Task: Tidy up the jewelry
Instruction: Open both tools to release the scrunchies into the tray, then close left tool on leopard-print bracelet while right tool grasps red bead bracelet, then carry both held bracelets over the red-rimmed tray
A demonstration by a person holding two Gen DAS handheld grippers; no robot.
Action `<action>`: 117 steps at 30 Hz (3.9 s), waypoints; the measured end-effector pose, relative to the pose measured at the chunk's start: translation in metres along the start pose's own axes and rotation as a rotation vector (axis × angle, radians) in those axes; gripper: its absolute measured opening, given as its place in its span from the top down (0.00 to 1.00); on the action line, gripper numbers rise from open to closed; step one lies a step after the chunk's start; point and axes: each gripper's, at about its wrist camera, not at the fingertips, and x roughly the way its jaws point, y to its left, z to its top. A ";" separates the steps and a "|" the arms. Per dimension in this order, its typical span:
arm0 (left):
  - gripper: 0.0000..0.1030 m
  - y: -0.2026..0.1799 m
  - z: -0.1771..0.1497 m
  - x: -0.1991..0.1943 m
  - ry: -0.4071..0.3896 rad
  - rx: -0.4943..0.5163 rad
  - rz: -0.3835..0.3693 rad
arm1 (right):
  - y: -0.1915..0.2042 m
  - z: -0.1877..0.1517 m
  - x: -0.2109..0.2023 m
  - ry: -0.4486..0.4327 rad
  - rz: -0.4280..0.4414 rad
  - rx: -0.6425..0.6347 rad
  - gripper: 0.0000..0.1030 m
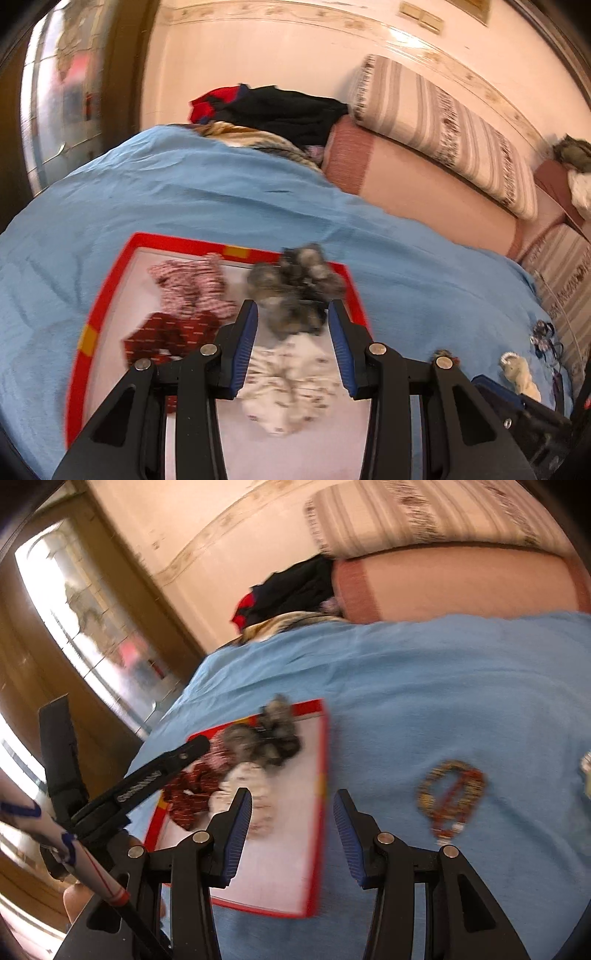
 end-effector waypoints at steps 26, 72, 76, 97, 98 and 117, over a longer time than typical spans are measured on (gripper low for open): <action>0.63 -0.088 -0.021 0.029 0.093 0.167 -0.129 | -0.092 -0.012 0.050 0.171 -0.410 -0.092 0.88; 0.95 -0.201 -0.100 0.111 0.303 0.498 -0.059 | -0.177 -0.010 -0.013 0.201 -0.436 -0.008 0.89; 0.95 -0.203 -0.102 0.113 0.304 0.533 -0.052 | -0.176 -0.011 -0.014 0.220 -0.431 -0.039 0.87; 0.96 -0.193 -0.080 0.096 0.204 0.417 -0.104 | -0.162 0.004 -0.038 0.023 -0.396 -0.081 0.92; 0.96 -0.192 -0.077 0.092 0.189 0.406 -0.114 | -0.158 0.005 -0.043 -0.007 -0.380 -0.087 0.92; 0.96 -0.172 -0.057 0.051 0.096 0.346 -0.151 | -0.129 0.006 -0.065 -0.140 -0.271 -0.097 0.92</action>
